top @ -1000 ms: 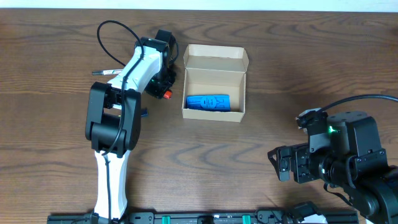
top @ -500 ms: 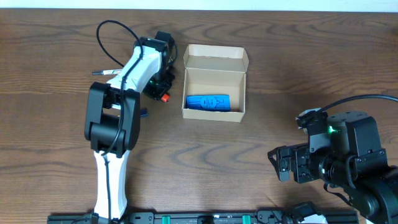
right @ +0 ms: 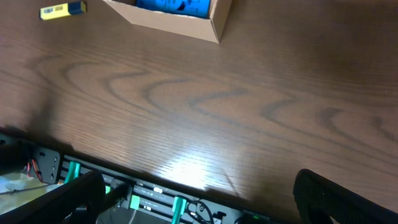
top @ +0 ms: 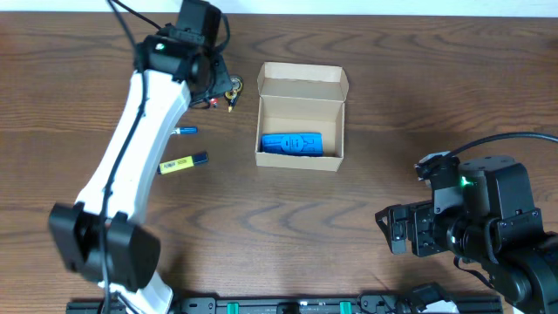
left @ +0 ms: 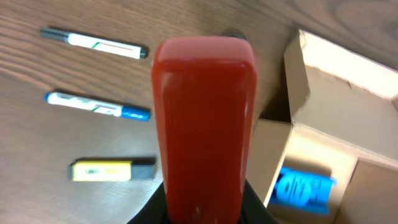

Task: Pack container
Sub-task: 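Carry the red stapler with the left gripper over the box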

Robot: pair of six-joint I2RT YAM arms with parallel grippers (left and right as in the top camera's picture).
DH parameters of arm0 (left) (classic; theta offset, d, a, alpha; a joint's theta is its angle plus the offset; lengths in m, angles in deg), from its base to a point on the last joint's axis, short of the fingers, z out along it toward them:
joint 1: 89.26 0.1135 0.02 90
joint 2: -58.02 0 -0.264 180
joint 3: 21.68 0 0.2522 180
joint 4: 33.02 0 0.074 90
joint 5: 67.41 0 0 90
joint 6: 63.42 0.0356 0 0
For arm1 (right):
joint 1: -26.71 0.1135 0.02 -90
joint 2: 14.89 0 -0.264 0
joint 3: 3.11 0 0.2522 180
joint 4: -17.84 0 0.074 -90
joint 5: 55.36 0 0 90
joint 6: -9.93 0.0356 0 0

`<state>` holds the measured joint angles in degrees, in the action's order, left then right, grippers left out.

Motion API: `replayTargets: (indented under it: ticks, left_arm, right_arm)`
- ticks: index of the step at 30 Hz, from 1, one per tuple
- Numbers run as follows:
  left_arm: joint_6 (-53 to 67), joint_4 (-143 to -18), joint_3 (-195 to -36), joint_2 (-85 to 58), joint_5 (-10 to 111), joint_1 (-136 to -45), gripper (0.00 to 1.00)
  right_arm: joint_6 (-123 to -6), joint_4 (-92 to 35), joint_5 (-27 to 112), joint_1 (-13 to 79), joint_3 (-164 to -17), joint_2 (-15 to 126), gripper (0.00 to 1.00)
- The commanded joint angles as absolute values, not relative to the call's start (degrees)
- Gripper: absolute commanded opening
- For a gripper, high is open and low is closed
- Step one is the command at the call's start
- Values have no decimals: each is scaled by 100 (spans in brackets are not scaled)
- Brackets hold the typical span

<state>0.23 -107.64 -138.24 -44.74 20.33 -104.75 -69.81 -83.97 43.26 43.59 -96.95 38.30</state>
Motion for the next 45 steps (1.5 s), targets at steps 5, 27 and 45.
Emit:
replayTargets:
  ticks: [5, 27, 45]
  left_arm:
    - [2019, -10731, -13850, -3883, 2548, -10720, 5]
    - [9719, -10519, -13846, -4954, 3248, -12158, 6]
    - [9942, -9728, -13846, -6229, 3136, -11955, 6]
  right_arm:
    - [-6922, -8402, 4370, 4313, -9690, 3836, 99]
    - [-6922, -8404, 4370, 4313, -9690, 3836, 99]
    - [-6922, -8404, 4370, 4313, -9690, 3836, 99]
